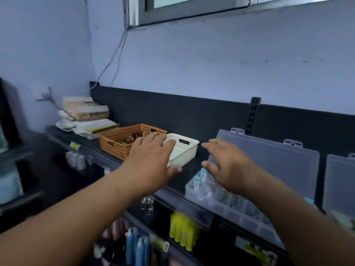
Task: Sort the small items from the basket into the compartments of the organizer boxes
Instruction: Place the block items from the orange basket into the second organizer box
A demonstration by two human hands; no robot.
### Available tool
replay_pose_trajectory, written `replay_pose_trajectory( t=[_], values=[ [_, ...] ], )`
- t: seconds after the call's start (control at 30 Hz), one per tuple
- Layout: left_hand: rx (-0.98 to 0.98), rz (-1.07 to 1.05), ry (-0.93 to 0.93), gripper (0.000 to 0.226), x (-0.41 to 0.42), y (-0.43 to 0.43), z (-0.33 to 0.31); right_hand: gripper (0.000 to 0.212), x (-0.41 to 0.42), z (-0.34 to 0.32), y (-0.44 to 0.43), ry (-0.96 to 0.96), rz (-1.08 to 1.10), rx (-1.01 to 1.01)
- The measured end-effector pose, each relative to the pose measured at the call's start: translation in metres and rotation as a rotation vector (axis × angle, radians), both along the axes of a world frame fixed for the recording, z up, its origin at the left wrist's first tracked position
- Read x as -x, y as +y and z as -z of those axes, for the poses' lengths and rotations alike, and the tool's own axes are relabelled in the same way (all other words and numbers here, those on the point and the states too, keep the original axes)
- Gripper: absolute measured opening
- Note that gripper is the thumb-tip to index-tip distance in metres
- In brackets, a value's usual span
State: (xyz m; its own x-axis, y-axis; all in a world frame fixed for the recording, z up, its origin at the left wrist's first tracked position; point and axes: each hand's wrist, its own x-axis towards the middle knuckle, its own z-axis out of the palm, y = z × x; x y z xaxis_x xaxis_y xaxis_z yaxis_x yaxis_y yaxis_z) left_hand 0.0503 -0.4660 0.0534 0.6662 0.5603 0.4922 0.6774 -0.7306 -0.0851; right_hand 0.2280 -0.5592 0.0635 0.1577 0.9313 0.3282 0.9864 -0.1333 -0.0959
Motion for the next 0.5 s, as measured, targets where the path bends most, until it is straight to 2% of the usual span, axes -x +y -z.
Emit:
replay_pose_trajectory(
  t=[0.23, 0.5],
  values=[
    [0.095, -0.041, -0.037, 0.067, 0.062, 0.077, -0.010, 0.058, 0.052, -0.006, 0.084, 0.056, -0.039, 0.078],
    [0.196, -0.114, -0.033, 0.070, 0.077, 0.169, -0.007, 0.061, 0.052, -0.012, 0.192, 0.088, -0.104, 0.103]
  ],
)
